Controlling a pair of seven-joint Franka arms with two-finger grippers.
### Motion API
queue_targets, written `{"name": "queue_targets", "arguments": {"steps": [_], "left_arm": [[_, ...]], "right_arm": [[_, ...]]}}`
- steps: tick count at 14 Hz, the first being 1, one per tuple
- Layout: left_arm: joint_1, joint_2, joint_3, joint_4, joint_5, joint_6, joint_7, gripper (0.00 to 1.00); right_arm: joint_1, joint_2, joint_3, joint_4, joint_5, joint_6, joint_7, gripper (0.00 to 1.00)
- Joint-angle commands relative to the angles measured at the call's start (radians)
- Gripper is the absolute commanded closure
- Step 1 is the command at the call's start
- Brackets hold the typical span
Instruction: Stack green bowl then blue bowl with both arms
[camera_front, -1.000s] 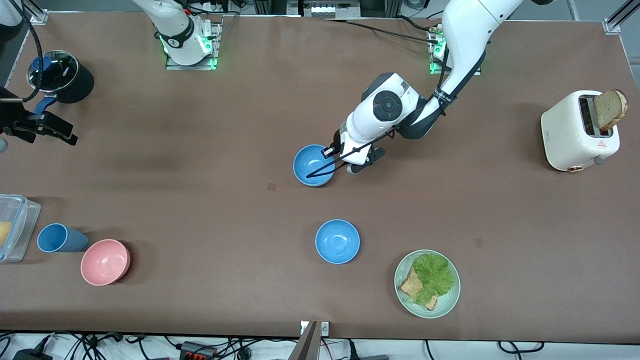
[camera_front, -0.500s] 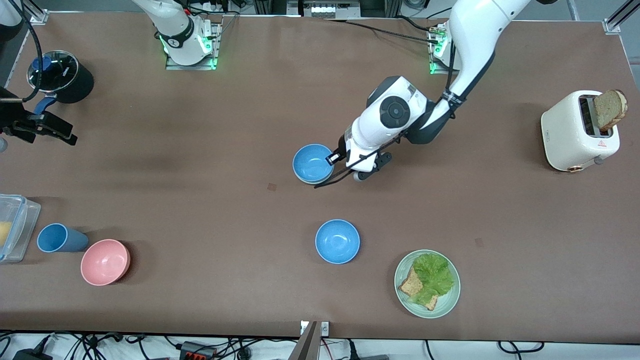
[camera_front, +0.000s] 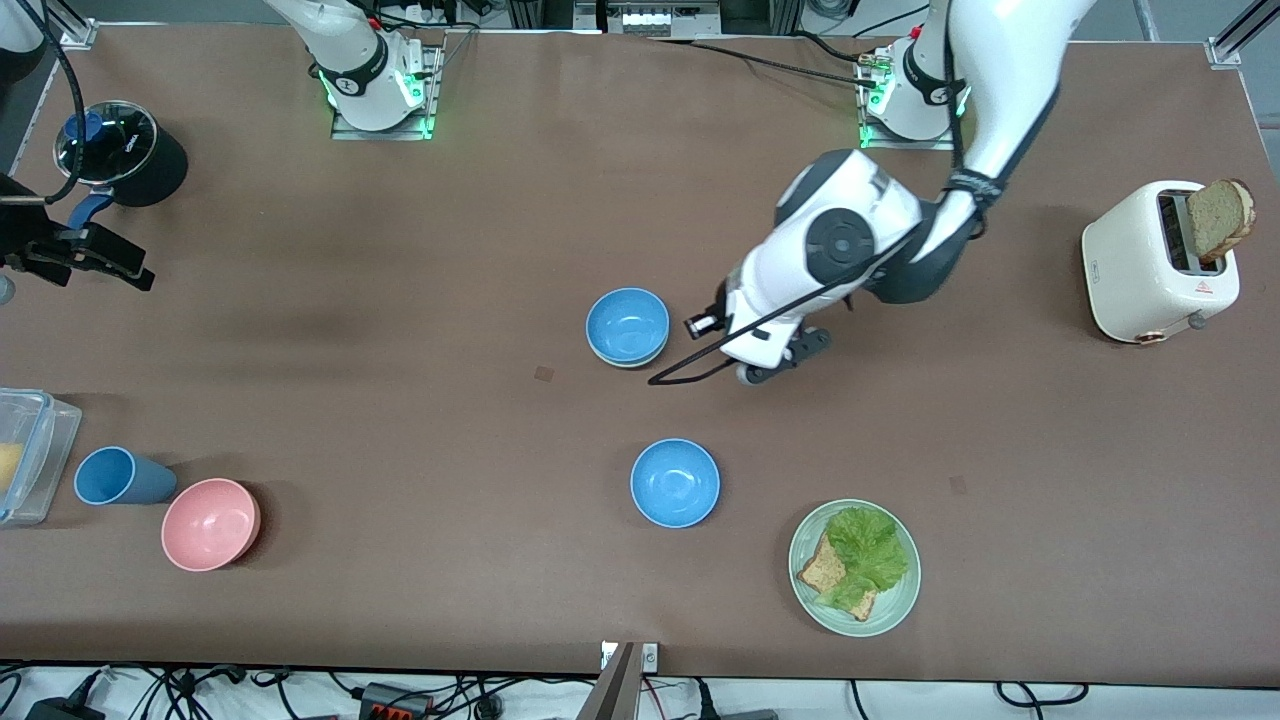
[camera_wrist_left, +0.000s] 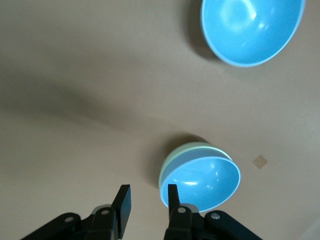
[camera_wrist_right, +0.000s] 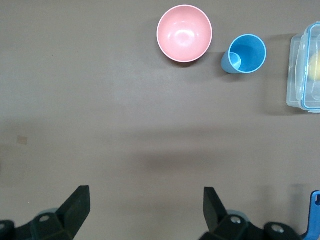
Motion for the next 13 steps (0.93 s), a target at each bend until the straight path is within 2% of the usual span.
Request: {"name": "queue_targets", "arguments": {"steps": [1,4,7,11,13], "left_arm": [[0.076,-0.063,-0.007,0.001,0.018,-0.079,0.162,0.62],[0.109,-0.077,0.004,0.059,0.018,-0.215,0.306,0.62],[0.188,-0.085,-0.006,0.085,0.050,-0.278,0.484,0.57],[0.262,-0.112,0.000,0.085,0.061,-0.388,0.619,0.41],[0.314,-0.131,-0.007,0.087,0.103,-0.428,0.682,0.26]], "right_arm": [[-0.003,-0.023,0.003,-0.020,-0.011,0.004,0.005,0.00],[-0.003,-0.024,0.003,-0.010,-0.013,-0.009,0.005,0.00],[-0.001,-0.027,0.004,-0.003,-0.013,-0.025,0.005,0.00],[0.002,-0.027,0.006,-0.003,-0.016,-0.013,0.003,0.00],[0.002,-0.027,0.006,-0.004,-0.016,-0.013,0.005,0.00]]}}
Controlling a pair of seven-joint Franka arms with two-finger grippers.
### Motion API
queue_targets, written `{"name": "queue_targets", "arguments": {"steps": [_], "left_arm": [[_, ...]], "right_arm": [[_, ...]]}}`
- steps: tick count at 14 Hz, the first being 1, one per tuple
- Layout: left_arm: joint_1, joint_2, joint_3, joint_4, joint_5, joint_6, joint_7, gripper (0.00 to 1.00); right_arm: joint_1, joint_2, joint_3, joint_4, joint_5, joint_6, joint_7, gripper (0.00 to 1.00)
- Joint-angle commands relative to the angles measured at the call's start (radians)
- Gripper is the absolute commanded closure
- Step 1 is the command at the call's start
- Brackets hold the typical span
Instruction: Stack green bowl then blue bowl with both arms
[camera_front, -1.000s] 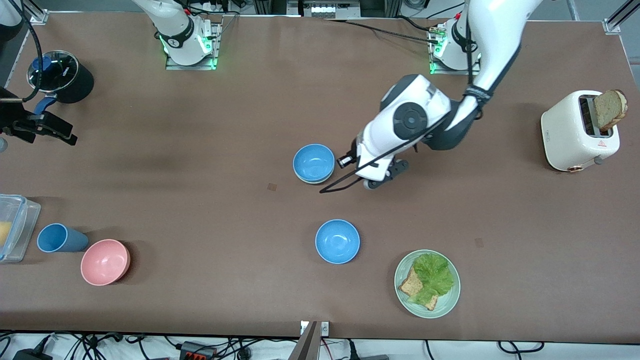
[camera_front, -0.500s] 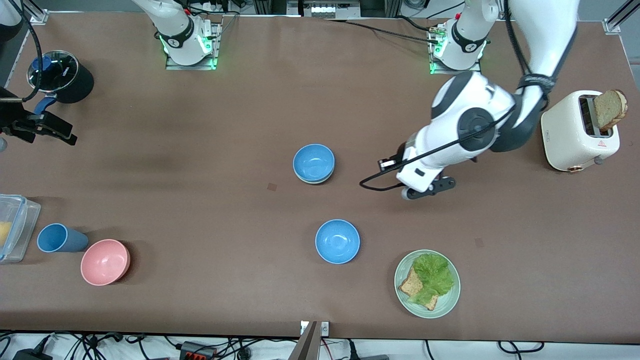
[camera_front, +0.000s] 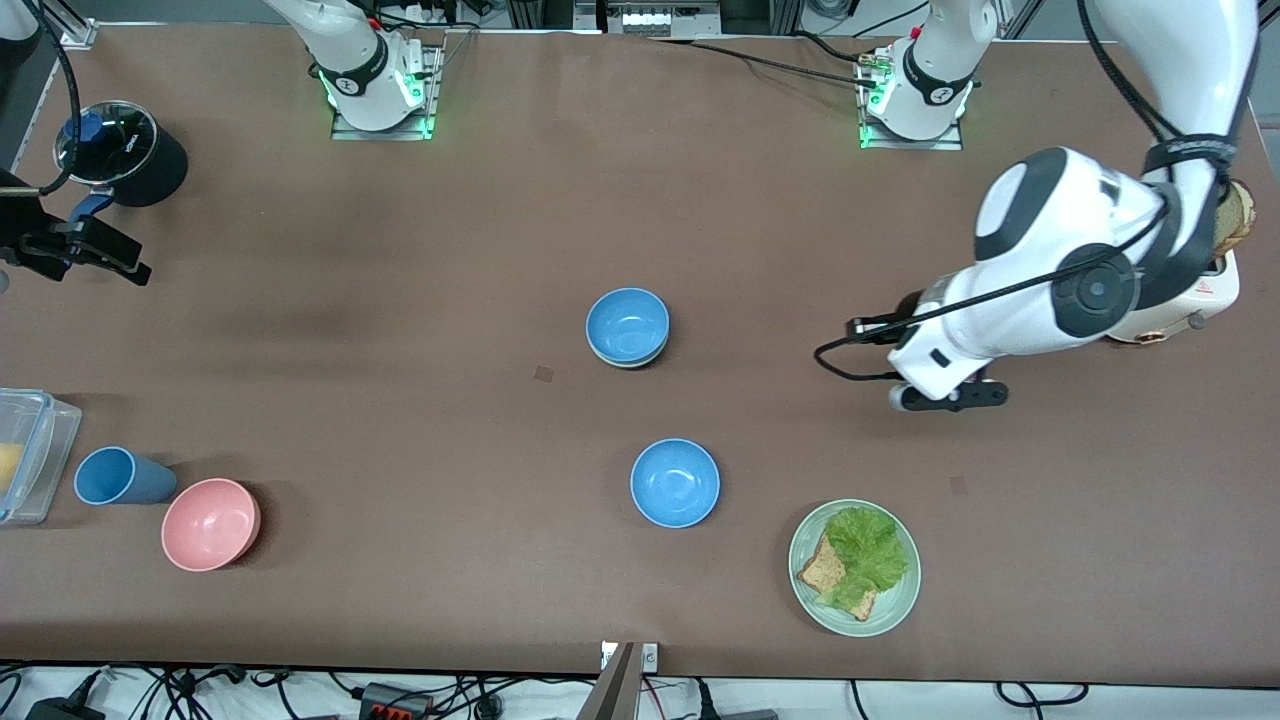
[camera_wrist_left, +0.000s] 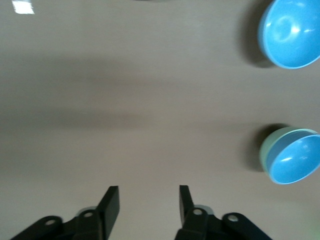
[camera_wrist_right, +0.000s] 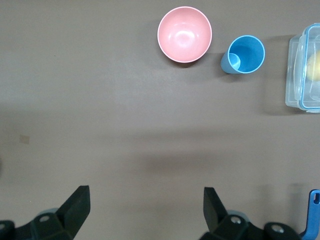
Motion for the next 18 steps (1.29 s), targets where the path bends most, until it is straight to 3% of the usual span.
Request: {"name": "queue_targets", "arguments": {"steps": [1,2,7,13,18], "left_arm": [[0.074,-0.039,-0.014,-0.003,0.043,-0.050,0.129,0.16],[0.099,-0.042,-0.014,-0.003,0.042,-0.056,0.193,0.00],[0.113,-0.174,0.076,-0.026,0.034,-0.105,0.254,0.00],[-0.006,-0.315,0.310,-0.069,0.034,-0.108,0.245,0.00],[-0.062,-0.367,0.325,-0.093,0.046,-0.108,0.186,0.00]], "right_arm": [[0.001,-0.015,0.005,-0.006,-0.016,-0.004,0.005,0.00],[0.000,-0.016,0.005,-0.007,-0.016,-0.004,0.005,0.00],[0.000,-0.022,0.005,-0.011,-0.014,-0.003,0.005,0.00],[0.000,-0.024,0.003,-0.009,-0.010,-0.003,0.005,0.00],[0.000,-0.024,0.005,-0.003,-0.010,-0.012,0.005,0.00]]}}
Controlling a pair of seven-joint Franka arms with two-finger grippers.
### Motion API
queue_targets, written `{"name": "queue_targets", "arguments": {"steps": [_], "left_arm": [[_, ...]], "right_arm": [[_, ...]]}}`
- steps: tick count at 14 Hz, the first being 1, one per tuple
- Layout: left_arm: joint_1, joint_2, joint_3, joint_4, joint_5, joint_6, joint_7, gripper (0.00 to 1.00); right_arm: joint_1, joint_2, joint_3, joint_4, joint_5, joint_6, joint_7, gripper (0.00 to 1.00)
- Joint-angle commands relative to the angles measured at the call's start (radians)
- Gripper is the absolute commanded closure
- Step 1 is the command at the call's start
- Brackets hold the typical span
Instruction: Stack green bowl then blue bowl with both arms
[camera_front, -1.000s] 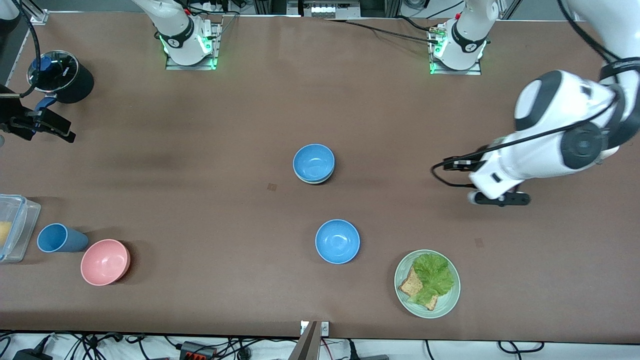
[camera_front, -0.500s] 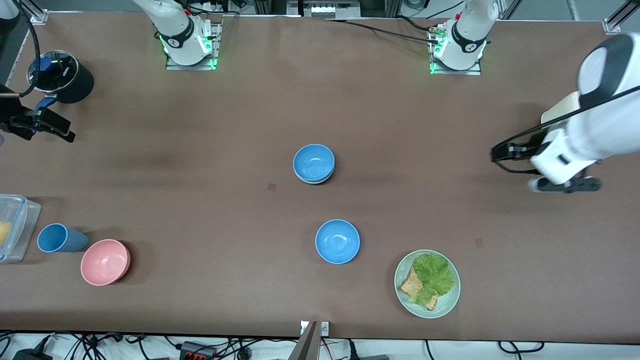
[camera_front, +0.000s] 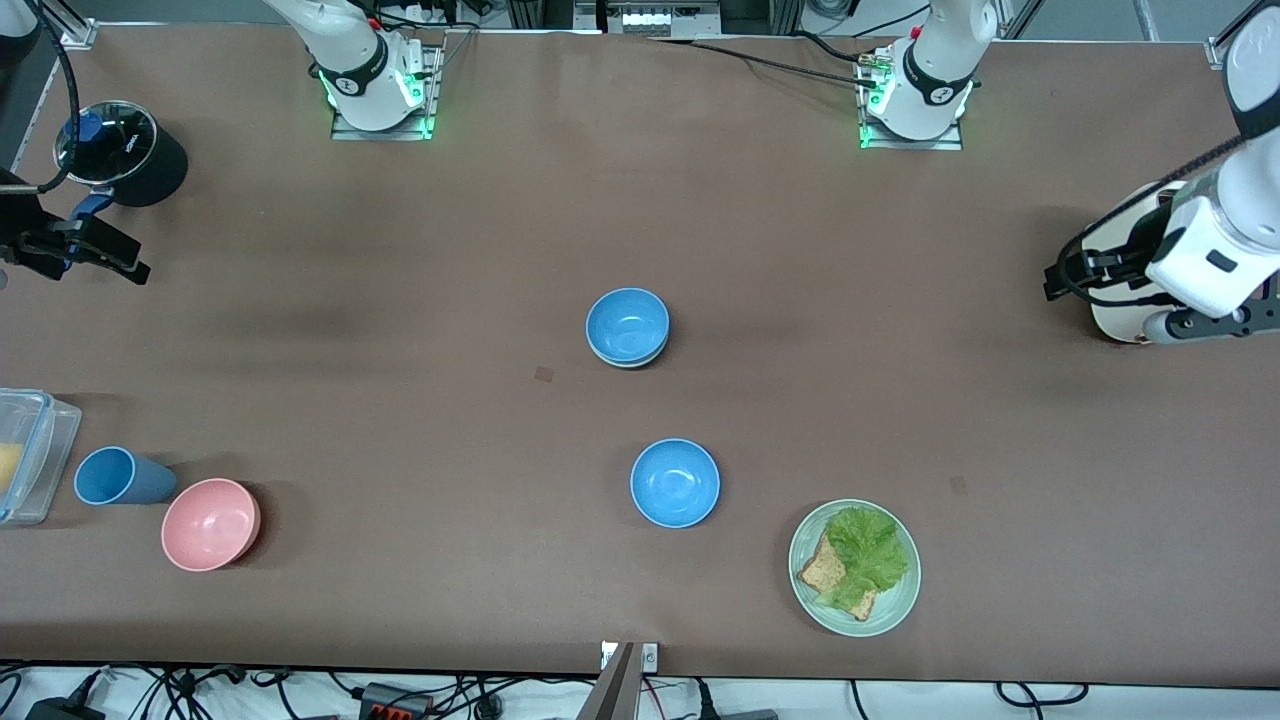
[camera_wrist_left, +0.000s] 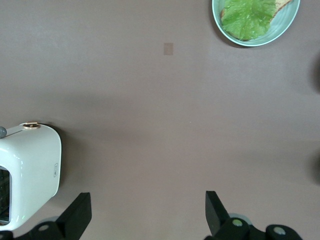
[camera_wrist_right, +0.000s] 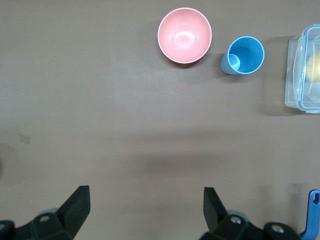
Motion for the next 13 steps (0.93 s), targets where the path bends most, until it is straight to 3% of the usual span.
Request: {"name": "queue_targets", "arguments": {"steps": [1,8,13], "left_arm": [[-0.039,-0.045,0.023,-0.045,0.023,0.002,0.000,0.00],[-0.036,-0.062,0.061,-0.068,-0.018,0.102,0.115,0.00],[-0.040,-0.080,0.096,-0.064,-0.066,0.096,0.190,0.00]], "right_arm": [[0.000,-0.021,0.004,-0.002,-0.010,-0.012,0.003,0.00],[0.000,-0.021,0.004,-0.003,-0.016,-0.004,0.003,0.00],[0.000,-0.021,0.004,-0.005,-0.029,-0.003,0.002,0.00]]}}
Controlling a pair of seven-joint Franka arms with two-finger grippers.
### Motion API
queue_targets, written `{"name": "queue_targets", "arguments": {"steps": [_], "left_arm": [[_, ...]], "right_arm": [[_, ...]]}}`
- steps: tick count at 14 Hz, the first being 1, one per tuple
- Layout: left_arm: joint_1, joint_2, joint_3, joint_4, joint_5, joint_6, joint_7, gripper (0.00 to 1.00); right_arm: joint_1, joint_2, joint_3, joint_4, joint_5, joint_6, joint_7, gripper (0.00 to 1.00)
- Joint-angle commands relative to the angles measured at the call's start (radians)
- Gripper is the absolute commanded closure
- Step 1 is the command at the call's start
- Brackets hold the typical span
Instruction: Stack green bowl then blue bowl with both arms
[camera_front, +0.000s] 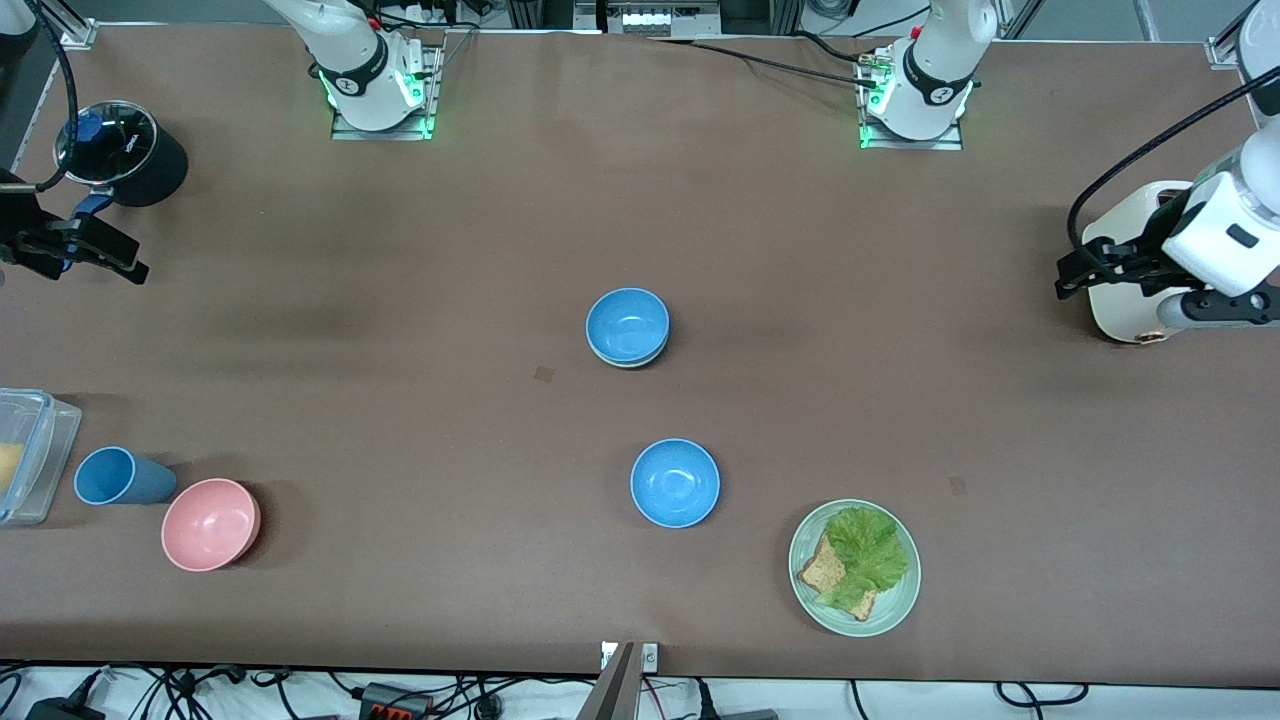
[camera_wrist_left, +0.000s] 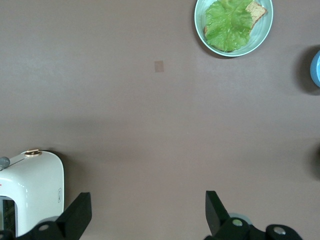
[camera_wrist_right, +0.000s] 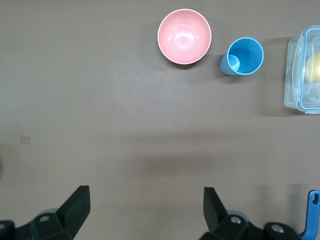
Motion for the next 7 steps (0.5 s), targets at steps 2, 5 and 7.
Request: {"name": "queue_targets", "arguments": {"steps": [2,5,7], "left_arm": [[-0.012,-0.040,0.016,-0.029,-0.035,0.013,0.032,0.00],[-0.012,-0.040,0.016,-0.029,-0.035,0.007,0.062,0.00],[-0.010,-0.040,0.018,-0.029,-0.035,0.005,0.063,0.00]], "right_arm": [[0.001,-0.020,0.004,-0.007,-0.030,0.000,0.003,0.00],[0.001,-0.018,0.004,-0.008,-0.030,0.006,0.003,0.00],[0.000,-0.020,0.004,-0.008,-0.032,0.008,0.002,0.00]]}}
